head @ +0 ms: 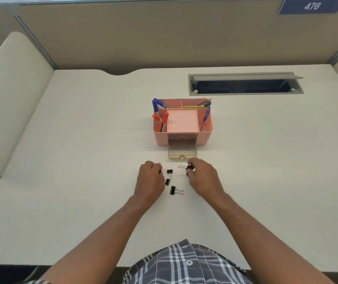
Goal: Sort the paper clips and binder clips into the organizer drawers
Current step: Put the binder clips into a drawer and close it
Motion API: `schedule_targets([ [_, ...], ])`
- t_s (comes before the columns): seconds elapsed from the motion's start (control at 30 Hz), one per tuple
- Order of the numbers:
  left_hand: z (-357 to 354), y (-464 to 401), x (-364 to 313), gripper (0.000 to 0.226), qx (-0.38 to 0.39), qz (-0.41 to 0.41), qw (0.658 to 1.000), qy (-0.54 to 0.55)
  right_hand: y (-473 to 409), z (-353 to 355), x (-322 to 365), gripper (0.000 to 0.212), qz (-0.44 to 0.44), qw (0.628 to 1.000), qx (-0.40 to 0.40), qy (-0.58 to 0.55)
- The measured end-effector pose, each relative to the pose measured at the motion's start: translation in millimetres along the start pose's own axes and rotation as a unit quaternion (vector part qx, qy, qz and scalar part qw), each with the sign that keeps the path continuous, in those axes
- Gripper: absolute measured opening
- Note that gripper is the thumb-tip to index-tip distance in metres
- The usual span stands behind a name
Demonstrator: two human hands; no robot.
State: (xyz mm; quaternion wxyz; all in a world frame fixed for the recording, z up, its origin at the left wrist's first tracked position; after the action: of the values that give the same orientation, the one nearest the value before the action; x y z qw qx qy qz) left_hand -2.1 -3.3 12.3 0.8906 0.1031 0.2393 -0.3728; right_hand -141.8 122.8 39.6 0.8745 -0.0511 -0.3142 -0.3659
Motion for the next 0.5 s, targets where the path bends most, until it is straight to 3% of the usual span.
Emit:
schedule_targets([
  [0.1,8.0,-1.5,-5.3,0.03,-0.051,-0.013,0.997,0.061,-15.8,16.1,2.0,0.012,0.003,0.997,-0.054,-0.052],
  [0.2,20.7,-16.6,-25.3,0.033,-0.088,-0.092,0.987,0.094,-34.5,27.7,5.2,0.015,0.04,0.994,-0.095,-0.045],
  [0.3,27.9,-40.2,-47.7,0.034,-0.069,-0.136,0.985,0.085,-50.9,31.4,10.8,0.019,0.065,0.993,-0.094,0.013],
  [0.5,22.3,-65.1,-62.4,0.037,-0.003,-0.112,0.992,0.051,-63.9,22.8,13.2,0.021,0.054,0.992,-0.056,0.1],
])
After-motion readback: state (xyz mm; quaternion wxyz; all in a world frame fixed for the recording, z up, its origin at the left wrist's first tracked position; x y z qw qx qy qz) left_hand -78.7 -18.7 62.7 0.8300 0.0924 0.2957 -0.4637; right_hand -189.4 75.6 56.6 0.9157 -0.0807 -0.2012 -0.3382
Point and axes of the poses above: each hand's wrist, its own y-axis away from the middle knuckle, its own z-axis out of the back of the hand, x = y × z, the point moved 1 cm from there along -y, towards the middle knuckle
